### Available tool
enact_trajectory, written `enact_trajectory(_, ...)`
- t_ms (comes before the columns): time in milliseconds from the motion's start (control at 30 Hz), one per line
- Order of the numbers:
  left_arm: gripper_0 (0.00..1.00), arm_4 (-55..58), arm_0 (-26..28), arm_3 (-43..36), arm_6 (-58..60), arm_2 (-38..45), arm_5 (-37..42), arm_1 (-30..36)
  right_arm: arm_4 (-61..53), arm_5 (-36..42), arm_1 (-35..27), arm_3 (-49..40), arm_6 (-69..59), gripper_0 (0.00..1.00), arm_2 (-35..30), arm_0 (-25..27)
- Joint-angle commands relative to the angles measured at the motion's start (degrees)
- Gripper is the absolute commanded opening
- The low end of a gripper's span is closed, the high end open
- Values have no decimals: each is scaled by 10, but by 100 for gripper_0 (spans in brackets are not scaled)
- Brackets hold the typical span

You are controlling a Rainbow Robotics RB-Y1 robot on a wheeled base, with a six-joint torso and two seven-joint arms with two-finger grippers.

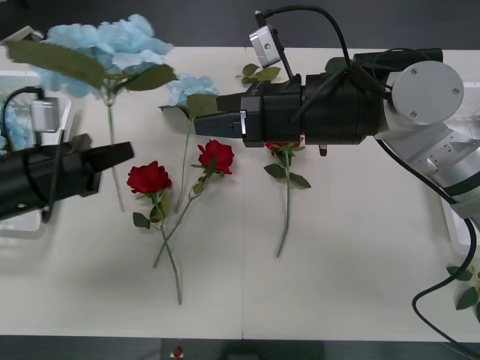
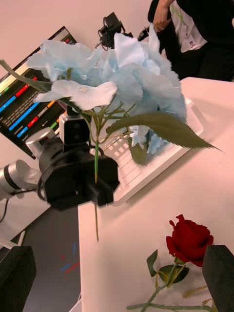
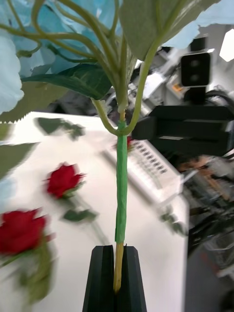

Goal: Put the red flowers into the right box and the blue flowers into the left box

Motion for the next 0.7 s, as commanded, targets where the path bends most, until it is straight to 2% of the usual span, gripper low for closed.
enact_trajectory(33,0,-89,44,-3,85,102,-1,61,0,1,-7,-16,23,100,-6,-14)
enact_trajectory(100,0,-175,48,1,157,156,4,90,0,1,-7,-16,23,100,-6,-14)
enact_trajectory(200,0,-269,47,4,217,196,6,119,21,21,-51,-1,8,100,5,-32)
enact_trajectory(333,0,-394,48,22,296,234,-1,153,84,89,-114,14,-42,100,22,-76)
enact_trajectory(533,0,-522,48,71,320,250,-77,185,116,153,-199,15,-116,100,22,-104)
enact_trajectory(700,0,-578,47,107,322,258,-147,185,156,239,-232,15,-179,100,25,-130)
